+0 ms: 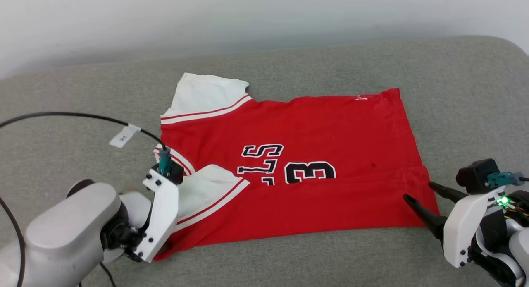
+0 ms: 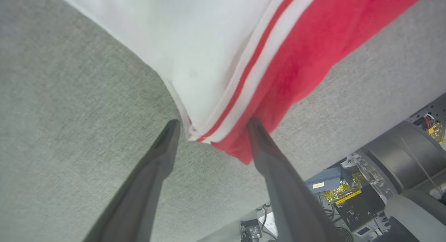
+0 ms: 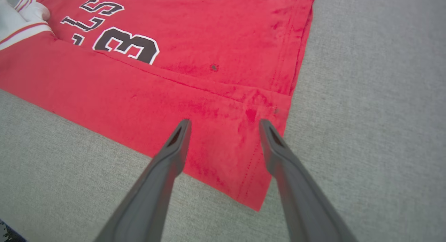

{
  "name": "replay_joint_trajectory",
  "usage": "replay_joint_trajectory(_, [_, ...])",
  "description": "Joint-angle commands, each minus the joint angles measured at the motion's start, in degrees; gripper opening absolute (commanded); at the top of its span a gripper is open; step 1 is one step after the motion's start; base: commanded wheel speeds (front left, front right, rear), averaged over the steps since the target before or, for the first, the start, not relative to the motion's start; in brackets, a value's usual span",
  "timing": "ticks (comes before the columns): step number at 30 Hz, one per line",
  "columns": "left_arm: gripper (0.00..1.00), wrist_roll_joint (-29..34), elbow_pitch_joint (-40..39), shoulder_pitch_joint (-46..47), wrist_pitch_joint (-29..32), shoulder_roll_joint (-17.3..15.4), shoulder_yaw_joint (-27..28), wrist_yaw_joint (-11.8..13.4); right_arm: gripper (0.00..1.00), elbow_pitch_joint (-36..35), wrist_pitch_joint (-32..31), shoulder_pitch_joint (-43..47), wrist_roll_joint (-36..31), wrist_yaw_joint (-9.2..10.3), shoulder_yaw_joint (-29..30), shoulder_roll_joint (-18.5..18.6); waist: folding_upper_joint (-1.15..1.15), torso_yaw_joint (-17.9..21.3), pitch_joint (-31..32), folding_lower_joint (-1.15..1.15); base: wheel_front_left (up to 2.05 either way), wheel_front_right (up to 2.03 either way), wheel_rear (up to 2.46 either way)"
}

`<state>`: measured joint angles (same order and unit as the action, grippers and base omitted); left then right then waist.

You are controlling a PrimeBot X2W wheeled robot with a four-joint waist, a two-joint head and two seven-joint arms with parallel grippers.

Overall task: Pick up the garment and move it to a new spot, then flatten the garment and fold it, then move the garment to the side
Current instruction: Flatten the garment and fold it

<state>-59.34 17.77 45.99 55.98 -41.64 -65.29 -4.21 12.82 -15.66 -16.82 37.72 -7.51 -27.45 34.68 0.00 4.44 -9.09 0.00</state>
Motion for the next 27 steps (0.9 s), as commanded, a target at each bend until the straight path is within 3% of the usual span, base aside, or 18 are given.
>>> replay_joint_trajectory(1, [1.0, -0.1, 0.4, -0.7, 0.2, 0.1, -0.4, -0.3, 1.0, -0.1, 0.1, -0.6, 0.0, 0.05, -0.3, -0.3, 0.0, 0.6, -0.6, 0.0, 0.0, 0.0, 0.0])
replay_joint_trajectory(6, [1.0, 0.9, 3.2, -2.3, -1.1, 0.9, -2.0, -1.1, 1.0, 0.3, 0.4, -2.0, 0.5, 0.05, -1.4, -0.4, 0.0, 1.6, -1.7, 0.0, 0.0, 0.0, 0.0])
replay_joint_trajectory(7, [0.95, 1.1, 3.8, -2.6, -1.4, 1.0, -2.3, -1.2, 1.0, 0.5, 0.5, -2.2, 0.7, 0.05, -1.5, -0.3, 0.0, 1.7, -1.8, 0.0, 0.0, 0.0, 0.0])
replay_joint_trajectory(8, [0.22, 1.2, 4.4, -2.8, -2.0, 1.1, -2.5, -1.3, 1.0, 0.6, 0.4, -2.4, 0.7, 0.05, -1.7, -0.2, 0.0, 1.8, -1.9, 0.0, 0.0, 0.0, 0.0])
replay_joint_trajectory(9, [0.0, 0.9, 4.7, -3.2, -2.4, 1.3, -2.4, -1.5, 1.0, 0.6, 0.4, -2.7, 0.7, 0.05, -1.8, 0.0, 0.0, 1.9, -1.9, 0.0, 0.0, 0.0, 0.0])
replay_joint_trajectory(14, [0.0, -0.2, 4.4, -3.4, -4.6, 1.3, -2.1, -2.4, 1.0, -0.3, -0.4, -4.7, 1.0, 0.05, -2.4, 1.9, 0.0, 1.8, -0.6, 0.0, 0.0, 0.0, 0.0])
replay_joint_trajectory(19, [0.0, 0.1, 1.8, -2.6, -5.6, 0.0, -3.0, -3.0, 1.0, -3.2, -5.8, -8.2, 1.2, 0.05, -4.0, 6.9, 0.0, 1.0, 1.3, 0.0, 0.0, 0.0, 0.0])
replay_joint_trajectory(27, [0.0, 0.0, -2.8, -0.9, -6.5, -1.7, -3.8, -3.1, 1.0, -8.3, -28.6, -13.9, 9.6, 0.05, -10.8, 15.4, 0.0, -0.4, 1.2, 0.0, 0.0, 0.0, 0.0])
